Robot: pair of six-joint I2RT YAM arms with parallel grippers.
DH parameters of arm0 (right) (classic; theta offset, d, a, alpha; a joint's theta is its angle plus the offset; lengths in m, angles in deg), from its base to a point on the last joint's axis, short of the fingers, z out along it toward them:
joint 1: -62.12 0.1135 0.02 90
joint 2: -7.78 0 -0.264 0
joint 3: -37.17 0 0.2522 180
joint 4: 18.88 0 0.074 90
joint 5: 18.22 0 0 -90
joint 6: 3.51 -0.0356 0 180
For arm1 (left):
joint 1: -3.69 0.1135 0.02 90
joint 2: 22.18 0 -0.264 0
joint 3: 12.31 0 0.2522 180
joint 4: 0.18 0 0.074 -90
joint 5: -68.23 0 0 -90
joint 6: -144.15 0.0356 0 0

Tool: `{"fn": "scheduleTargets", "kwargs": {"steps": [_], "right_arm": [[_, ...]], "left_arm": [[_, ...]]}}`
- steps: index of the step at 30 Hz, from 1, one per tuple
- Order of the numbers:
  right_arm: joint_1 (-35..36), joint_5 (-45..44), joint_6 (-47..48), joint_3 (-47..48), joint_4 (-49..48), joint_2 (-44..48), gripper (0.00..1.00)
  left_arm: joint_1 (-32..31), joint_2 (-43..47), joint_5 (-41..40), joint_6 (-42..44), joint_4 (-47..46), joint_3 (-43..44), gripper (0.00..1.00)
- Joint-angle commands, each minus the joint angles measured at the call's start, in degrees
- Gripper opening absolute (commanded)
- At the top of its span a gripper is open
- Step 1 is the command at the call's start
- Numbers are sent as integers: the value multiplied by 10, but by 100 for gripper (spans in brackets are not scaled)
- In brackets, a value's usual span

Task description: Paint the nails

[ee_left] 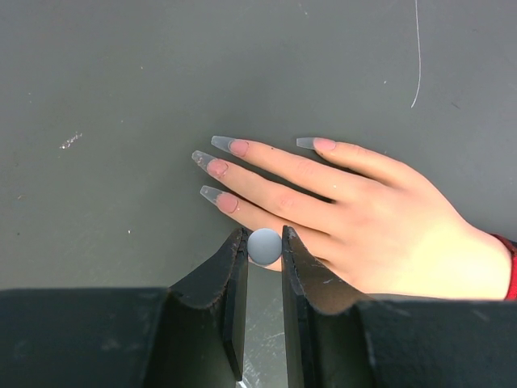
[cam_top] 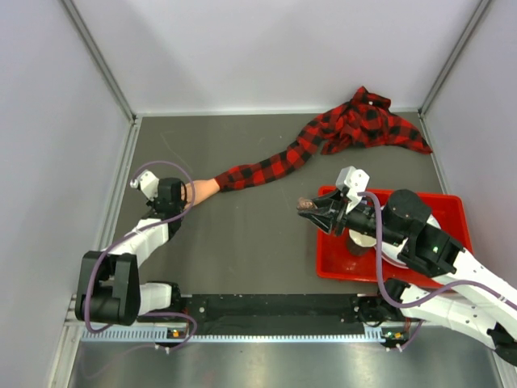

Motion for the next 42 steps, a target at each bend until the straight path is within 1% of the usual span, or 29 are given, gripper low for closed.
{"fn": "scheduleTargets", "kwargs": {"steps": [1, 7, 11, 26, 42], "right_arm": [[-8, 7, 2, 6, -33, 2, 0], [-7, 9, 2, 6, -34, 2, 0], [-6, 11, 2, 6, -34, 2, 0], [-7, 9, 2, 6, -33, 2, 0], [-7, 10, 3, 7, -34, 1, 0]], "left_arm": [[4, 18, -5, -9, -5, 16, 0], [4, 31, -31, -18, 21, 17, 0], [5, 39, -48, -20, 22, 9, 0], [8, 4, -39, -17, 0, 8, 0], [13, -2, -47, -1, -17, 7, 0]]}}
